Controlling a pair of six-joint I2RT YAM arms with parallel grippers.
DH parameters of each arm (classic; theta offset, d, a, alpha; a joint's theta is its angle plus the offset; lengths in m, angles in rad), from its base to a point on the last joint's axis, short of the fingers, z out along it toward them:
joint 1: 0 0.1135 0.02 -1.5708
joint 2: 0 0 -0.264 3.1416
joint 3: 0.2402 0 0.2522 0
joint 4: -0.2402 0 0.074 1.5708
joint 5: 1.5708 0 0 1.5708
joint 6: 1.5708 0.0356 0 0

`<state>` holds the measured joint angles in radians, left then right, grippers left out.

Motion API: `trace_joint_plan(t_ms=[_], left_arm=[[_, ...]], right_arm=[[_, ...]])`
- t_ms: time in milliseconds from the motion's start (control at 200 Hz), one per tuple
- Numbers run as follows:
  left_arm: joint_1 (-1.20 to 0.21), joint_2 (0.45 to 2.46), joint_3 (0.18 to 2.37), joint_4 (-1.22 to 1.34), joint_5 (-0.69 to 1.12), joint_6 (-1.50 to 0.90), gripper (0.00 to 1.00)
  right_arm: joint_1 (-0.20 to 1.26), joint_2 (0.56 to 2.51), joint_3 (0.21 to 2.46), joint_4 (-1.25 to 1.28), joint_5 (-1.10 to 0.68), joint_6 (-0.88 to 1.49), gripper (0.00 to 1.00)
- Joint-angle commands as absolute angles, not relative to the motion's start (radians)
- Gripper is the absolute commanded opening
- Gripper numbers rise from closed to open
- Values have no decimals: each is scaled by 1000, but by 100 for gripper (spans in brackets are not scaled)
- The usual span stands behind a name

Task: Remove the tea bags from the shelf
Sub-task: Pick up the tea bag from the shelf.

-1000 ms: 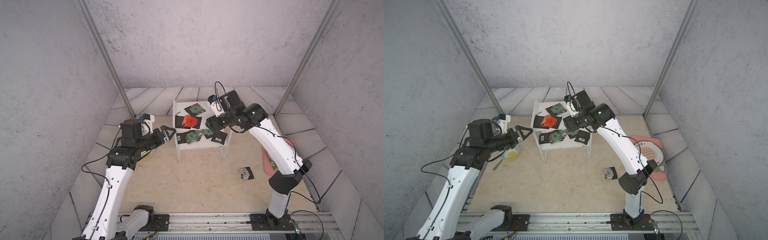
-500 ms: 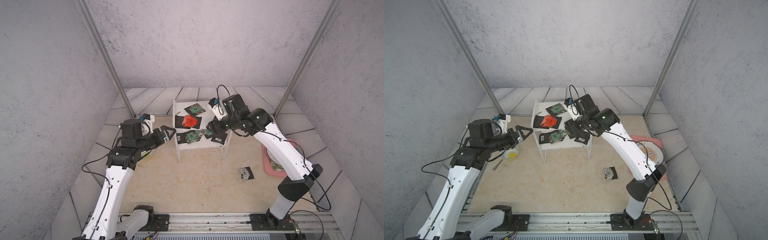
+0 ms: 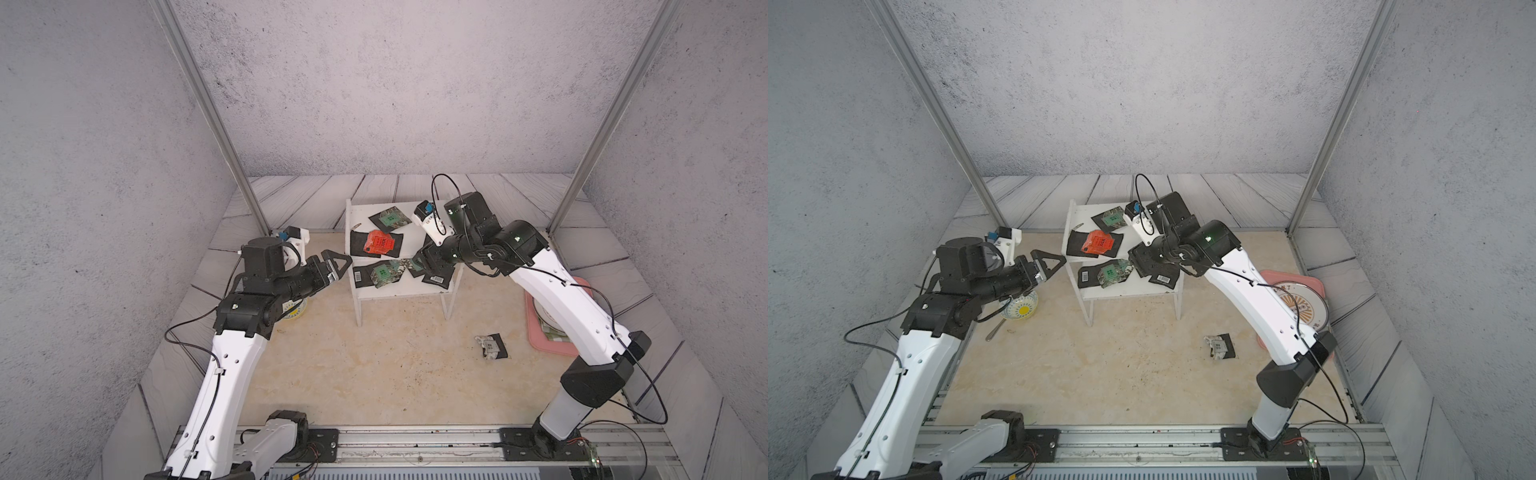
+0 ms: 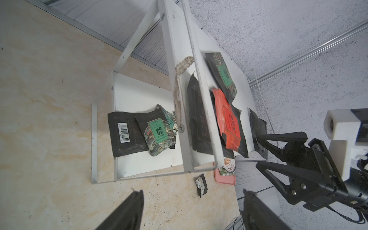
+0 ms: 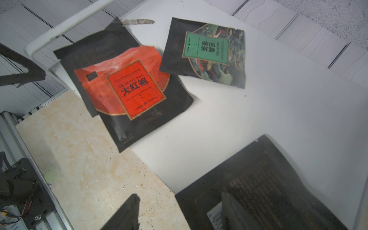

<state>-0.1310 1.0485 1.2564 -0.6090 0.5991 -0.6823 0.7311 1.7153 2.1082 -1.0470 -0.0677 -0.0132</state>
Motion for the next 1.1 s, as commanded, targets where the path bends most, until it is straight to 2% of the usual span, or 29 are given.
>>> trace_joint_plan(t_ms=[0,215,415,530,706,1096], left_arm=[[-135,1051,1246,-589,618,-685,82],[-135,1047,1233,-584,623,-690,82],[-135,1042,1217,-577,626,-697,82],[-136,1047,1211,-565,633,-708,82],[-135,1046,1210,-564,635,-707,81],[-135,1053,1197,-564,628,-700,81]], right_arm=[[736,1756,2199,-1093,-69,-28,67],[736,1737,2255,-1096,-48,-44,69],[737,1641,2081,-1059,88,-82,74],[737,1595,2005,-1022,104,-105,79],[737,1581,1954,-988,128,-152,79],[744,1577,1883,-966,120,-150,63]])
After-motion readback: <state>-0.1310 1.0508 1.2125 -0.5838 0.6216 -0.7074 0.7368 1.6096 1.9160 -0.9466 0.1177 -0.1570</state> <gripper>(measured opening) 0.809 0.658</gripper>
